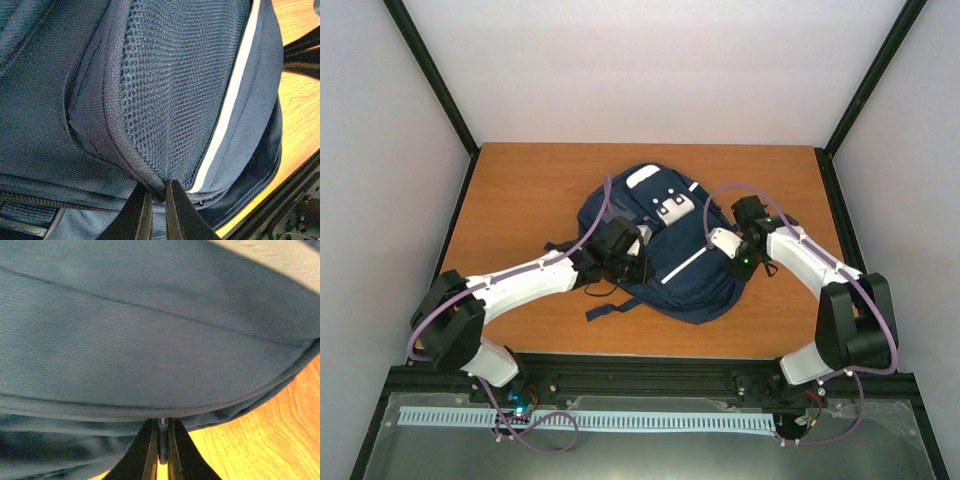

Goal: Pack the student bag
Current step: Zip the student bag at the center of the board.

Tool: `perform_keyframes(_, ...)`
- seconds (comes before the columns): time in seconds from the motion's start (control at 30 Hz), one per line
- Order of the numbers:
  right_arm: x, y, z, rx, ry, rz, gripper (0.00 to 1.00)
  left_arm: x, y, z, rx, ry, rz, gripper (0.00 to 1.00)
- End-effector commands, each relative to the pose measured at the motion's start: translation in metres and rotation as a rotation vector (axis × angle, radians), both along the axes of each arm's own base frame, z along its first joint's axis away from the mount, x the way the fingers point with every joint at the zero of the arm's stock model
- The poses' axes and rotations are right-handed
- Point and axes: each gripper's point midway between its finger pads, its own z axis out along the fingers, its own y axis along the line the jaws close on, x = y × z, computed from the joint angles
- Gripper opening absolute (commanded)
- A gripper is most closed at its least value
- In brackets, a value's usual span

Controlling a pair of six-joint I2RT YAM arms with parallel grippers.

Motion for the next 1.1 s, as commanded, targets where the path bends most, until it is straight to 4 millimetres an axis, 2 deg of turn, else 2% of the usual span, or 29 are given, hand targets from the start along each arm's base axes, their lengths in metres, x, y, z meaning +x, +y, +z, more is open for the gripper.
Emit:
perform_keyframes(0.0, 0.022, -0.023, 0.005, -0.121, -0.046, -0.003, 0.03, -0.004, 0.039, 0.000, 0.121, -0.045, 0.015, 0.01)
perform_keyframes(0.3, 0.049, -0.019, 0.004, -0.132, -0.072, 0.006, 0.03, -0.012, 0.067, -0.002, 0.190, -0.062, 0.021, 0.01)
perform_keyframes(0.4, 0.044, -0.009, 0.007, -0.067, -0.042, -0.004, 0.03, -0.003, 0.081, 0.001, 0.201, -0.072, 0.069, 0.01)
perform_keyframes(0.47, 0.033, 0.000, 0.006, -0.027, -0.013, 0.006, 0.03, 0.002, 0.083, 0.010, 0.210, -0.112, 0.072, 0.19)
perform_keyframes(0.53, 0.017, 0.012, 0.004, 0.001, 0.013, 0.034, 0.03, 0.004, 0.076, 0.027, 0.169, -0.186, 0.023, 0.35)
perform_keyframes(0.67, -0.011, 0.031, 0.005, 0.051, 0.052, 0.080, 0.03, -0.004, 0.053, 0.067, 0.144, -0.436, -0.114, 0.44)
perform_keyframes(0.73, -0.023, 0.041, 0.010, 0.085, 0.070, 0.102, 0.03, -0.014, 0.040, 0.077, 0.157, -0.520, -0.183, 0.45)
perform_keyframes(0.83, -0.038, 0.056, 0.018, 0.122, 0.079, 0.135, 0.03, -0.024, 0.026, 0.079, 0.180, -0.590, -0.255, 0.46)
perform_keyframes(0.97, -0.053, 0.073, 0.025, 0.168, 0.097, 0.169, 0.03, -0.047, 0.000, 0.067, 0.214, -0.658, -0.380, 0.46)
perform_keyframes(1.07, -0.059, 0.081, 0.028, 0.215, 0.132, 0.179, 0.03, -0.055, -0.010, 0.056, 0.210, -0.682, -0.418, 0.45)
